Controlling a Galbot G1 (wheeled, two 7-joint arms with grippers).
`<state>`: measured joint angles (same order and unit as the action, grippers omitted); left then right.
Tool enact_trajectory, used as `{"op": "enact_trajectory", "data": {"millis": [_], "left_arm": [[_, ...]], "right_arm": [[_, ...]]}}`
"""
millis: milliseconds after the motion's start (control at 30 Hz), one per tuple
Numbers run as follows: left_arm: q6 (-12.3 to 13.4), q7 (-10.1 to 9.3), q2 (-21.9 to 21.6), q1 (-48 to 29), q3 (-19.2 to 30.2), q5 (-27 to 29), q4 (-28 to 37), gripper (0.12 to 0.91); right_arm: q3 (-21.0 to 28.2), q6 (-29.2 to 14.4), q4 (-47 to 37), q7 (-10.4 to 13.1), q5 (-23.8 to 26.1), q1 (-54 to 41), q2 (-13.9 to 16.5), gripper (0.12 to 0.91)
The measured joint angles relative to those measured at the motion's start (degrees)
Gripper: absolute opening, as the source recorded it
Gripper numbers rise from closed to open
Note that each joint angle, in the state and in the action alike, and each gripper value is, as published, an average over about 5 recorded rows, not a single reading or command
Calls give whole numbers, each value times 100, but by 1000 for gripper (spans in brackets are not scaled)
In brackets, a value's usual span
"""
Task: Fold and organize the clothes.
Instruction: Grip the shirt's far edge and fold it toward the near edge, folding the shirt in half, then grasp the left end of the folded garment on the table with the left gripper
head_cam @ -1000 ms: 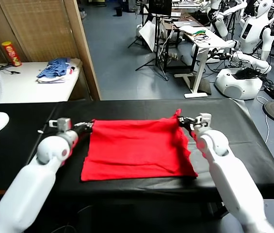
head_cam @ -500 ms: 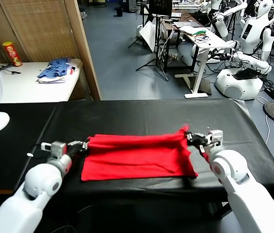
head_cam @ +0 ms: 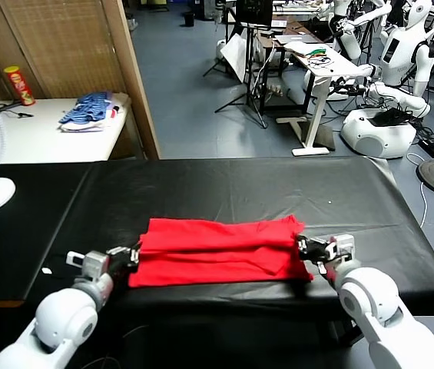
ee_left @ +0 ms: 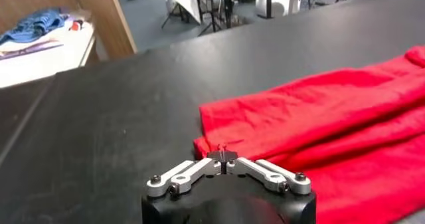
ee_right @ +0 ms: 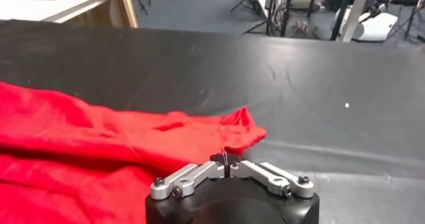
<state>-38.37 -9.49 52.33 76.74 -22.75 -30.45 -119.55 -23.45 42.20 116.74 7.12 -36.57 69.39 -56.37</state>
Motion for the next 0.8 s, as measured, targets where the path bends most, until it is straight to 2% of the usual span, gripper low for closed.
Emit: {"op": "enact_trajectory", "data": {"millis": [100,200,300,367,467,567,800], "left_arm": [[-24,-10,14,48,-42,-37,-93,215],[-5,-17,1,24,-93,-99,-159,370],[78,-31,4,-77,-113,-181,-134,538],[198,-37,30,-198,-102,-262,-53,655],[363,-72,109,-459,-40,-515,165,766],[434,-134,210,-752,31,-826,458,794],[468,-150,491,-1378,219,-1412,1269,798]], "right_arm": [[-214,0,169,-54,-14,126,43,493],[-402,0,238,-41,19,156,19,659],[-449,-98,138,31,230,59,-98,765],[-411,-262,-21,56,430,-72,-221,787],[-292,-486,-343,45,657,-307,-424,797],[-148,-618,-702,15,818,-537,-620,798],[78,-772,-1407,-18,1081,-949,-974,798]]}}
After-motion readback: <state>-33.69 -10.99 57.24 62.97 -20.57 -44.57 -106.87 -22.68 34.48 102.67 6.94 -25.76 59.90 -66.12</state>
